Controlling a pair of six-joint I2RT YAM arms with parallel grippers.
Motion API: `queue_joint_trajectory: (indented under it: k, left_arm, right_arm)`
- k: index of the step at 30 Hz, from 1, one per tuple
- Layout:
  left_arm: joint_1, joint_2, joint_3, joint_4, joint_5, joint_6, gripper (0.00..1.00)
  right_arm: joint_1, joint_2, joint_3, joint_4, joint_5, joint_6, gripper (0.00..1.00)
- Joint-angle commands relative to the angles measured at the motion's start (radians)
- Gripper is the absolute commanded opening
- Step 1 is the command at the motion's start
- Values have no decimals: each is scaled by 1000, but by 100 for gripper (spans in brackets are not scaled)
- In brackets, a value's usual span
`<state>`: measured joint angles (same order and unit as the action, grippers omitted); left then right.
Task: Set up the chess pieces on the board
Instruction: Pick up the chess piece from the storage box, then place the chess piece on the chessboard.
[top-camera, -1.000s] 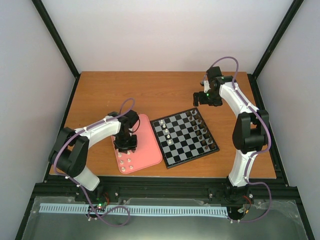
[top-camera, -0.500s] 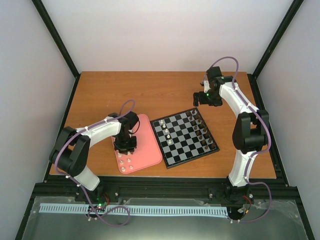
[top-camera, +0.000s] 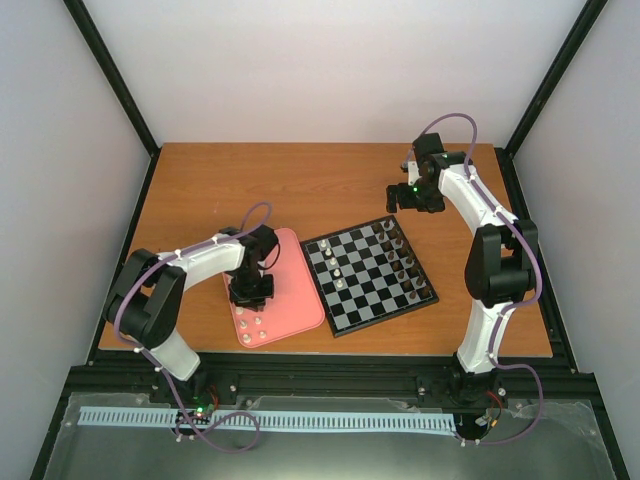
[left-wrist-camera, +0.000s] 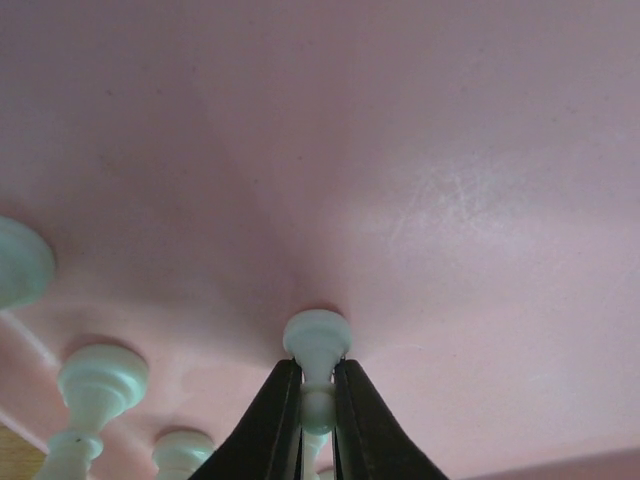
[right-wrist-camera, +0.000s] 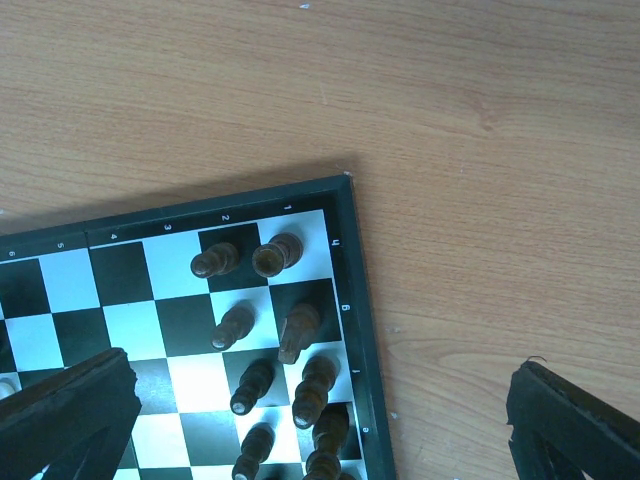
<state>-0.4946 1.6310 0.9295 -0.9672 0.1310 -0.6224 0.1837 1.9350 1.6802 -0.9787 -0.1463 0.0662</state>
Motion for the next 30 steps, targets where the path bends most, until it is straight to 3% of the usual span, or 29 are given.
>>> queue_joint_trajectory:
  k: [1,8,15,22,30]
  left_arm:
    - [8,15,-3,24,-14,7,4]
    - [8,16,23,4,-31,34,1]
    - [-11,9,143,-108,-58,104,1]
    - [-175,67,360,-232,-21,146,1]
    - [-366,262,671,-324,28,183,1]
  right_arm:
    - [-6,-4,-13,1,4,-13,100]
    - [-6,-9,-23,5,2,-13,100]
    - [-6,-14,-27,9,2,-12,100]
    - [-7,-12,-17,6,5,-11,100]
    - [-6,-16,-20,5,8,-13,100]
